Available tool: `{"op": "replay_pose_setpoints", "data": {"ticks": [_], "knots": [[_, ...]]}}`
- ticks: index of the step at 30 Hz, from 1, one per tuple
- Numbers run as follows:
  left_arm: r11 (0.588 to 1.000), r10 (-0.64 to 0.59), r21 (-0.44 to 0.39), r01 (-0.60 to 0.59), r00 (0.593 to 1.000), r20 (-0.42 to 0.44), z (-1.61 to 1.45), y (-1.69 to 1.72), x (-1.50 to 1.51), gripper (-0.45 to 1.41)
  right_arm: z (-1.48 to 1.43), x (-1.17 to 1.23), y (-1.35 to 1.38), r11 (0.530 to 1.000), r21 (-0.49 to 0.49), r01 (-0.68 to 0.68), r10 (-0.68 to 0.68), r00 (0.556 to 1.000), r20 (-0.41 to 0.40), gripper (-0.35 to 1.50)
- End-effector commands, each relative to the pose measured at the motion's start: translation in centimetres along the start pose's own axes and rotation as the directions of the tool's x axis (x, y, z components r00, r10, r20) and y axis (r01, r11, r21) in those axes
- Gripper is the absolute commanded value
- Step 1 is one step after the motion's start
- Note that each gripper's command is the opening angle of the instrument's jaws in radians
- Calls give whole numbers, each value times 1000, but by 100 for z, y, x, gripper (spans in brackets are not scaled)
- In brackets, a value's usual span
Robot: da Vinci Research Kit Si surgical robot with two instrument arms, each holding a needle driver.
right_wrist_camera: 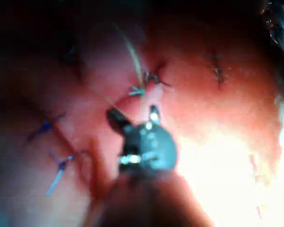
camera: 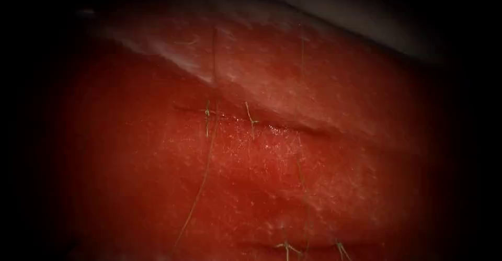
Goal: Wound Closure
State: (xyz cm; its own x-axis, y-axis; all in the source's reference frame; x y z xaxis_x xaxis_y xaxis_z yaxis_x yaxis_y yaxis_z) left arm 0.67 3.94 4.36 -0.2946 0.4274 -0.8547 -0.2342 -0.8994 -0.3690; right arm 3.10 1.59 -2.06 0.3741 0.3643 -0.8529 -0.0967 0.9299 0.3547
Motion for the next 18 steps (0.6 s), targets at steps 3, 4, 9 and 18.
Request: {"op": "replay_pose_setpoints", "data": {"ticks": [3,4,9,18], "knots": [[1000,0,-1,0,1000,-1,7,0,-4,-35,-3,-42,51,996,-87,-14,16,1000,21,147],[1000,0,-1,0,1000,-1,7,0,-4,-35,-3,-42,51,996,-87,-14,16,1000,21,147],[1000,0,0,0,1000,-1,8,1,-5,-35,-18,-87,101,986,-168,-20,24,999,21,147],[1000,1,-2,-1,1000,-1,10,2,-6,-35,-1,-159,153,978,-210,-10,16,999,30,143]]}}
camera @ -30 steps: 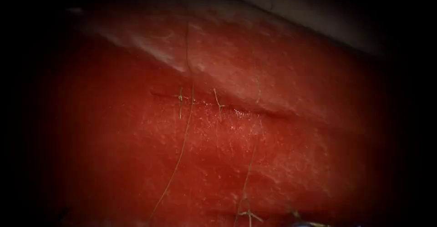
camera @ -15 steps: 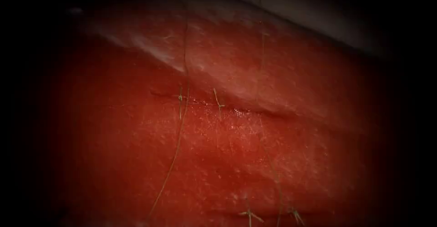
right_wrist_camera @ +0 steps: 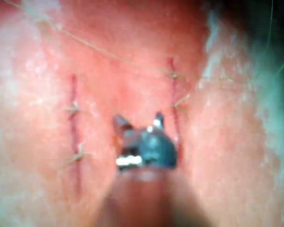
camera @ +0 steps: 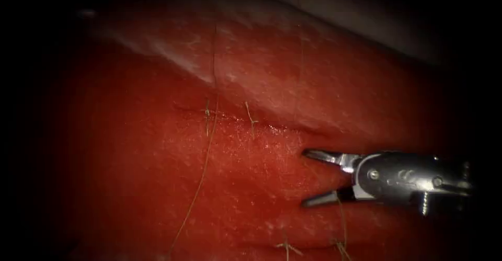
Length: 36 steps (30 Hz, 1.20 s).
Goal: Wound Closure
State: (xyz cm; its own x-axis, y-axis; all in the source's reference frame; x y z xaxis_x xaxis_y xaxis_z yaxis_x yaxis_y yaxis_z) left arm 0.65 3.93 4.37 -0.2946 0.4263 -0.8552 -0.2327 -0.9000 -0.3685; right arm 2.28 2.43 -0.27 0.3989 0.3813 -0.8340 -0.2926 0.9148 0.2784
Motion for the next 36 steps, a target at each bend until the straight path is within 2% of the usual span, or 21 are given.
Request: {"op": "replay_pose_setpoints", "data": {"ticks": [1,8,11,12,13,14,15,23,27,31,36], "knots": [[1000,0,0,0,1000,-1,7,1,-5,-35,14,-10,3,1000,-3,7,-7,1000,0,142],[1000,0,-3,0,1000,-1,8,1,-5,-35,33,-39,17,999,-23,22,-22,1000,-4,131],[1000,1,-3,-1,1000,-1,8,1,-5,-35,38,-43,24,1000,-30,-2,2,1000,-5,125],[1000,1,-3,-1,1000,-1,8,1,-5,-35,37,-43,24,999,-20,-37,37,999,-9,88],[1000,1,-3,-1,1000,-1,8,1,-5,-35,37,-43,24,999,-20,-37,37,999,-9,88],[1000,1,-3,-1,1000,-1,8,1,-5,-35,34,-43,21,999,35,-39,40,999,-20,-13],[1000,1,-3,-1,1000,-1,8,1,-5,-35,32,-43,19,997,68,-36,38,999,-27,-35],[1000,1,-3,-1,1000,-1,8,1,-5,-35,23,-35,3,994,99,-42,46,998,-32,-35],[1000,1,-3,-1,1000,-1,8,1,-5,-35,13,-23,-14,991,123,-49,53,998,-31,-35],[1000,1,-3,-1,1000,-1,8,1,-5,-35,-1,0,-40,986,158,-50,56,998,-31,-35],[1000,1,-3,-1,1000,-1,8,1,-5,-35,-1,11,-55,985,163,-50,57,998,-34,-35]]}}
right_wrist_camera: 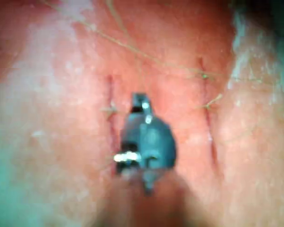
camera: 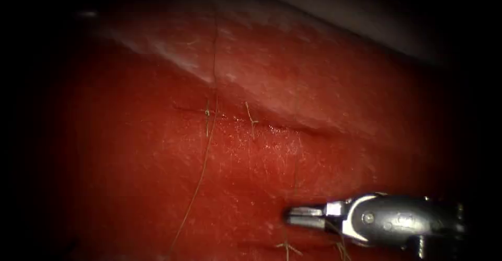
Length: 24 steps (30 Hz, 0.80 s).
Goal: Wound Closure
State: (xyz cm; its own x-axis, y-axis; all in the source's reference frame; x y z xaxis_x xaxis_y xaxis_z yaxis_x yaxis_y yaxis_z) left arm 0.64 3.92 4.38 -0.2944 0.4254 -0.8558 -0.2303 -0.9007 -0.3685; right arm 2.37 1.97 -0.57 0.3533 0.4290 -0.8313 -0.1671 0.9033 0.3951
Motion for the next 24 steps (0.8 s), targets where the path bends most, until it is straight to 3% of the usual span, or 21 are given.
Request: {"op": "replay_pose_setpoints", "data": {"ticks": [1,2,3,4,5,7,9,11,16,20,21,22,24], "knots": [[1000,0,-1,0,1000,-1,7,1,-5,-35,13,1,-1,1000,-1,1,-1,1000,-2,-35],[1000,0,0,0,1000,-1,7,1,-5,-35,14,1,0,1000,-2,0,0,1000,-2,-35],[1000,0,0,0,1000,-1,7,1,-5,-35,18,3,4,998,-61,-4,5,1000,10,113],[1000,0,0,0,1000,-1,7,1,-5,-35,18,3,4,998,-61,-4,5,1000,10,113],[1000,0,0,0,1000,-1,7,1,-5,-35,15,3,7,995,-100,5,-3,1000,19,132],[1000,0,-1,0,1000,-1,7,1,-5,-35,3,0,19,989,-133,71,-65,997,51,138],[1000,0,0,0,1000,-1,7,1,-5,-35,-8,-4,28,987,-133,90,-73,989,132,138],[1000,0,-1,0,1000,-1,7,1,-5,-35,-29,-16,47,980,-156,126,-77,955,285,138],[1000,1,0,-1,1000,-1,8,1,-5,-35,-46,-25,83,955,-268,128,-29,938,344,137],[1000,1,-4,-1,1000,-1,10,2,-6,-35,-40,-23,109,937,-347,-19,112,961,251,132],[1000,1,-4,-1,1000,-1,10,3,-6,-35,-37,-22,117,928,-362,-83,166,965,204,130],[1000,2,-5,-2,1000,-5,12,4,-6,-35,-26,-24,134,902,-362,-233,283,955,92,121],[1000,2,-5,-2,1000,-5,12,4,-7,-35,-22,-25,139,894,-351,-278,319,946,63,118]]}}
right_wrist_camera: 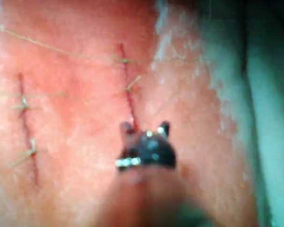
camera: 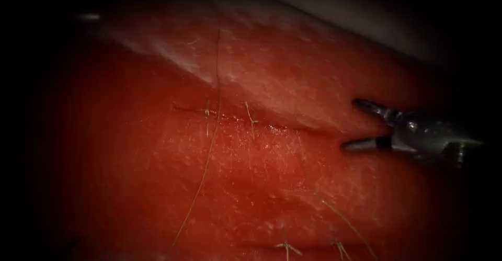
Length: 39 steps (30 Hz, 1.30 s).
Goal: Wound Closure
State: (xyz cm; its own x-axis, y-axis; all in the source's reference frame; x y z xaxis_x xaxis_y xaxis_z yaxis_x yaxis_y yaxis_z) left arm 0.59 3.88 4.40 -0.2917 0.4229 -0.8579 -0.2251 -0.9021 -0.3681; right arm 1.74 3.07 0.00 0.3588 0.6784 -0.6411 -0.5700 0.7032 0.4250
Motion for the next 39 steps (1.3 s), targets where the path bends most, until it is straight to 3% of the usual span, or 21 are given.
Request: {"op": "replay_pose_setpoints", "data": {"ticks": [1,8,11,17,18,19,20,21,32,39], "knots": [[1000,1,-1,-1,1000,2,7,0,-5,-35,20,1,5,997,36,-67,67,998,-20,115],[1000,1,-1,-1,1000,5,8,1,-6,-35,76,-7,19,924,103,-367,378,919,-115,113],[1000,1,-1,-1,1000,5,8,1,-6,-35,99,-28,26,885,116,-451,463,876,-131,113],[1000,1,-4,-1,1000,4,8,1,-5,-35,106,-36,29,860,129,-494,509,849,-140,113],[1000,1,-4,-1,1000,4,8,1,-6,-35,105,-31,24,854,183,-486,511,851,-121,49],[1000,1,-4,-1,1000,4,8,1,-6,-35,105,-31,24,854,183,-486,511,851,-121,49],[1000,1,-4,-1,1000,4,8,1,-6,-35,103,-29,23,851,215,-479,509,853,-113,-18],[1000,2,-4,-2,1000,4,8,1,-6,-35,100,-27,21,850,228,-475,509,852,-120,-35],[1000,4,-10,-4,1000,3,11,2,-7,-35,84,6,30,842,189,-506,536,825,-179,-35],[1000,5,-11,-5,1000,9,11,3,-8,-35,83,7,33,840,195,-506,539,816,-207,-35]]}}
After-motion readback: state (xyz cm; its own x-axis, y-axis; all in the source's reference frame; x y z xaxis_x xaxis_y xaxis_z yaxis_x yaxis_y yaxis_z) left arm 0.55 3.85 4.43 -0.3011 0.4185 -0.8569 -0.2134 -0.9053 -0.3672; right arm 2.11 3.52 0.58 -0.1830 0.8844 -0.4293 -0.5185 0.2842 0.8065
